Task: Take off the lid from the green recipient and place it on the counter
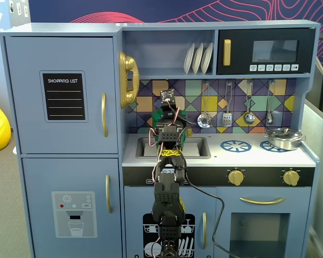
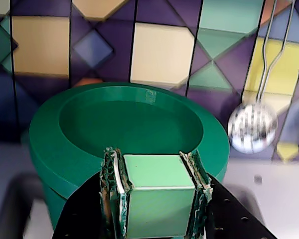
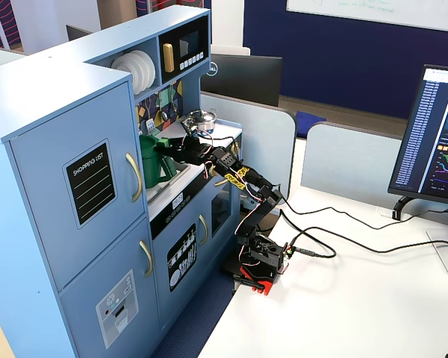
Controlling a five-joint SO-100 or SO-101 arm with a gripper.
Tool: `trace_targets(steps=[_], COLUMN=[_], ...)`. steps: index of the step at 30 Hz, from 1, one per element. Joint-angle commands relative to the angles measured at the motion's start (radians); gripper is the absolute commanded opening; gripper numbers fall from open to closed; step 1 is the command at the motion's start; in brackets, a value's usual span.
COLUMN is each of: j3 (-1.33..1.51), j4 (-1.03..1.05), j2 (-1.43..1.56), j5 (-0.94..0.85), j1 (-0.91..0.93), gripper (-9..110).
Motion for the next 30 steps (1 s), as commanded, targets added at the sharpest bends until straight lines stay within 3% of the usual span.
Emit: trace_targets(steps=[1, 8, 19, 30], j3=[-0.117, -0.114, -0.026, 0.387], j4=[-0.044, -0.031, -0.018, -0.397], j2=[0.008, 0.041, 0.123, 0.012], j5=[-0.021, -0.002, 0.067, 0.064], j1=[0.005, 0.101, 0.442, 0.526], gripper=[0, 0, 0, 0])
